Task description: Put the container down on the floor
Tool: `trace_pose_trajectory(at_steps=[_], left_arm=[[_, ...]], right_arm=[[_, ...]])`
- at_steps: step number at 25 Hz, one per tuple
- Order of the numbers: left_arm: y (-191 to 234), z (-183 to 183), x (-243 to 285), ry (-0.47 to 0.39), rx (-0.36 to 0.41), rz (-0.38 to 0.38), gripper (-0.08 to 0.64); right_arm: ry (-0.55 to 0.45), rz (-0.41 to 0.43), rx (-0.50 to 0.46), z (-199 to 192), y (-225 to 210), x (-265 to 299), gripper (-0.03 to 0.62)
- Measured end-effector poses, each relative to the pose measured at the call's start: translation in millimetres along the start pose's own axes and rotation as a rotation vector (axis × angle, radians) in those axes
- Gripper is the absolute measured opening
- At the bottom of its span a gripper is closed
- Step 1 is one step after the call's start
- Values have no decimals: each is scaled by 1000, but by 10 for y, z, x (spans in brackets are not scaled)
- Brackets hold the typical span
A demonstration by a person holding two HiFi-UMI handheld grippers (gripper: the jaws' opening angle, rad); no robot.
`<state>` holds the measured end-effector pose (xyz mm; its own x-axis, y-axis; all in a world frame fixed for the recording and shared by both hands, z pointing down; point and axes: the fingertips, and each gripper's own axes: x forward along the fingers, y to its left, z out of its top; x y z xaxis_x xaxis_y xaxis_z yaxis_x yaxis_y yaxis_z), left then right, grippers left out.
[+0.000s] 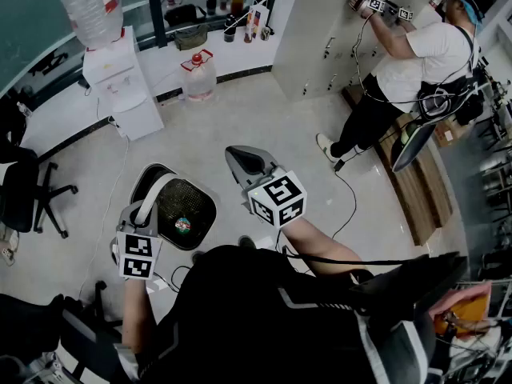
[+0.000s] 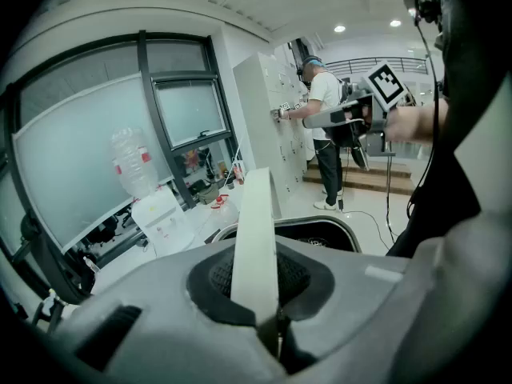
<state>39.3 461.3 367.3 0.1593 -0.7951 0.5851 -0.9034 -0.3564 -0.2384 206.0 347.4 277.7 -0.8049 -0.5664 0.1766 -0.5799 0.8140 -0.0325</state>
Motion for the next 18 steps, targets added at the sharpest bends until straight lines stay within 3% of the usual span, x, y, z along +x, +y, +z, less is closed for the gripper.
trace_pose_trajectory(at_steps=[18], left_arm=[[105,-149,-55,3,9,-19,18]], right_arm=[[-21,-8,55,-43,113,97,8]])
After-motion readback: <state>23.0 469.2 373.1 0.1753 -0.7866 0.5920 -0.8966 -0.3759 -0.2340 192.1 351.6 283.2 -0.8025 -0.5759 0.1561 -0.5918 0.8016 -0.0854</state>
